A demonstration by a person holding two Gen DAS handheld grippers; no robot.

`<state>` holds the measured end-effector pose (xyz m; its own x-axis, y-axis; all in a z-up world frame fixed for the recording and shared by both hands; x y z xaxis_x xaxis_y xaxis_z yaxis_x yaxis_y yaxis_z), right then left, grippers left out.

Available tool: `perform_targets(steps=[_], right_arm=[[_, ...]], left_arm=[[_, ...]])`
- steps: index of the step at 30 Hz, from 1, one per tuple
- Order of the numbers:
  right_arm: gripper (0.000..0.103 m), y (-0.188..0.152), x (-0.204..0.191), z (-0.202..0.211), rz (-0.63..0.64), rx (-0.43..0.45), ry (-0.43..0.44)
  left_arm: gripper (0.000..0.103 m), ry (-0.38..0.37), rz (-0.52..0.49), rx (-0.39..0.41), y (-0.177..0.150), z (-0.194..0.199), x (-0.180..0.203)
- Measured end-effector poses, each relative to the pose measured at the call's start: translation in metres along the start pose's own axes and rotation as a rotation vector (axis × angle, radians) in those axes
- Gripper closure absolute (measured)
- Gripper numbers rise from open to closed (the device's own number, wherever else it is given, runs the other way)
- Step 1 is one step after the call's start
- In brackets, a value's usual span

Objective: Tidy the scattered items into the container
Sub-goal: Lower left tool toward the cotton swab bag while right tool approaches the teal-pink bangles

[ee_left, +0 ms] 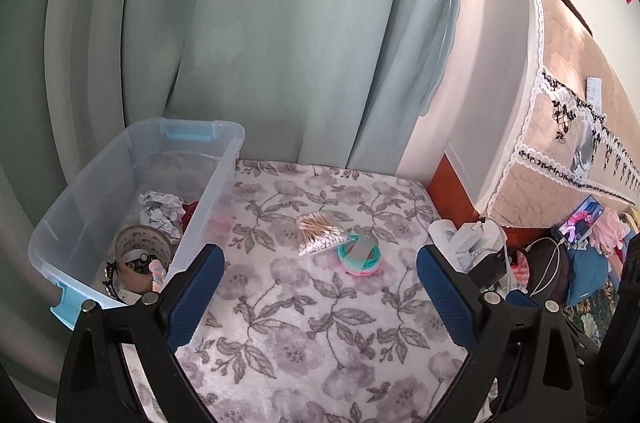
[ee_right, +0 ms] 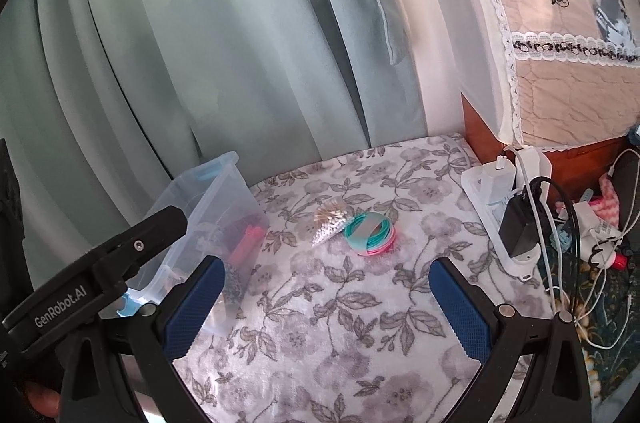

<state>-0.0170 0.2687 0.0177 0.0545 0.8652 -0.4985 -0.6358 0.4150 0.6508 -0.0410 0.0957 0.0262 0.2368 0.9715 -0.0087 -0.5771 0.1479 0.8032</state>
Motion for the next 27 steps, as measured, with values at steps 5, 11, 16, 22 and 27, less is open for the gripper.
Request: perform_targets(steps=[5, 11, 16, 22, 27], right_arm=[[0.0, -0.006, 0.006, -0.016, 0.011, -0.021, -0.03], [0.0, -0.02, 0.004, -0.045, 0.052, -0.095, -0.04], [0.0, -0.024, 0.018, -0.067, 0.021, -0.125, -0.061], [0.0, -0.025, 0.03, -0.098, 0.012, -0.164, -0.087], [0.0, -0.03, 0.045, -0.125, 0.011, -0.216, -0.114]], left_arm=[[0.0, -0.069, -0.012, -0.031, -0.006, -0.023, 0.007], [0.0, -0.157, -0.064, -0.052, -0.011, -0.049, 0.029], [0.0, -0.15, -0.027, -0.099, -0.019, -0.077, 0.017], [0.0, -0.147, -0.005, -0.145, -0.021, -0.111, 0.007], [0.0, -0.117, 0.017, -0.222, -0.026, -0.145, 0.003]])
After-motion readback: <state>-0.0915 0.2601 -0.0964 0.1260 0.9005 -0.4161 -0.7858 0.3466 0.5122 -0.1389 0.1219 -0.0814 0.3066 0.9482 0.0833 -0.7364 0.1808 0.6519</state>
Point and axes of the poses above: each gripper's, at about its wrist camera, not at the fingertips, and z roughly against the way its jaws point, x to its right, y to its top, the point moved 6 cm from there along -z, roughly the way its jaws point, and after that the axes turned 12 degrees about -z, right-handed, at the moved point
